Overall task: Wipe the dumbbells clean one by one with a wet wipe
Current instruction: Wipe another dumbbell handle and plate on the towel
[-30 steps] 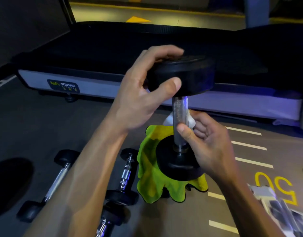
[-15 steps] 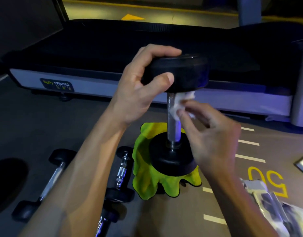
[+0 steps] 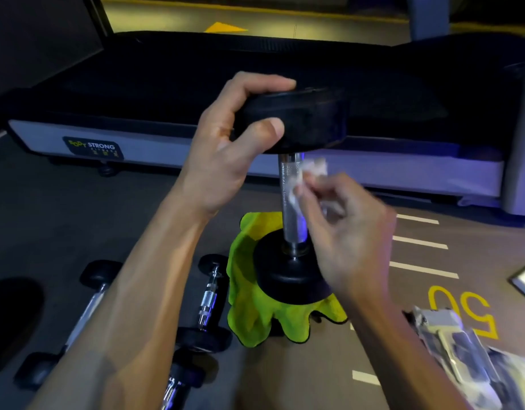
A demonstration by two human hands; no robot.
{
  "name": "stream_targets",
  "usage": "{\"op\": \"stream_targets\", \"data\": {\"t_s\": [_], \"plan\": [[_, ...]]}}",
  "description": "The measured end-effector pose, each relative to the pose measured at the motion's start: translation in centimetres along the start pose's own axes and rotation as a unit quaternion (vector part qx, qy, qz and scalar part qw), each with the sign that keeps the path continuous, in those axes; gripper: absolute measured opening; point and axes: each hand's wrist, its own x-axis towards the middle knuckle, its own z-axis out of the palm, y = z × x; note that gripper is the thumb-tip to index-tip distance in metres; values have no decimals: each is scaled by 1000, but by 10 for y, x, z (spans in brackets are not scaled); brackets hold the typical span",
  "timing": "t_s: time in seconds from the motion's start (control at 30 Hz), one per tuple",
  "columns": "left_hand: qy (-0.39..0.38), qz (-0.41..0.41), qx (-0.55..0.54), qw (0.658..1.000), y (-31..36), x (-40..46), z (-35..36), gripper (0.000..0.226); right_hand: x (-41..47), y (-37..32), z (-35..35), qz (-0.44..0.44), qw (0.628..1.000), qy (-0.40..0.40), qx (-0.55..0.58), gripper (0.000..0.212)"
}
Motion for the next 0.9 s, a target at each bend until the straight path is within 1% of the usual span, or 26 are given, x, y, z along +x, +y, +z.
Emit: {"op": "stream_targets", "data": {"t_s": [0.07, 0.13, 0.17, 0.23, 0.3, 0.37, 0.43, 0.5, 0.57, 0.6, 0.67, 0.73, 0.8, 0.9], "plan": [[11, -13, -27, 999, -3, 0, -3, 36, -21, 11, -6, 39, 998, -38, -19, 8], [17, -21, -34, 999, -4, 0, -5, 35, -20, 11, -6, 28, 998, -50, -30, 9], [16, -24, -37, 999, -4, 0, -5, 35, -10, 6, -3, 6, 999, -42, -33, 9], [9, -23, -43, 999, -4, 0, -5, 35, 14, -11, 4, -41, 998, 0, -38, 7], [6, -20, -40, 999, -4, -1, -7, 34, 23, -16, 12, -57, 998, 23, -27, 5], [12, -21, -44, 999, -5, -1, -8, 34, 6, -8, 12, -50, 998, 4, -29, 10], [20, -23, -47, 998, -6, -1, -9, 34, -18, 5, 5, -13, 999, -28, -37, 15], [24, -24, -48, 998, -6, -2, -10, 34, -23, 7, -1, -1, 998, -49, -43, 14], [18, -23, -48, 998, -5, -2, -8, 34, -7, -2, 3, -40, 997, -44, -43, 12], [11, -22, -46, 999, -4, -2, -7, 33, 4, -7, 7, -57, 997, -28, -32, 12], [3, -17, -36, 999, -4, -1, -6, 33, 17, -14, 14, -62, 998, 1, 5, 12], [7, -19, -35, 999, -5, -1, -7, 34, 5, -11, 17, -65, 998, -18, -4, 23], [17, -24, -44, 999, -7, -2, -9, 34, -19, 1, 11, -71, 995, -47, -49, 32], [28, -30, -46, 998, -8, -4, -11, 33, -22, 6, 5, -107, 990, -54, -78, 26]]}}
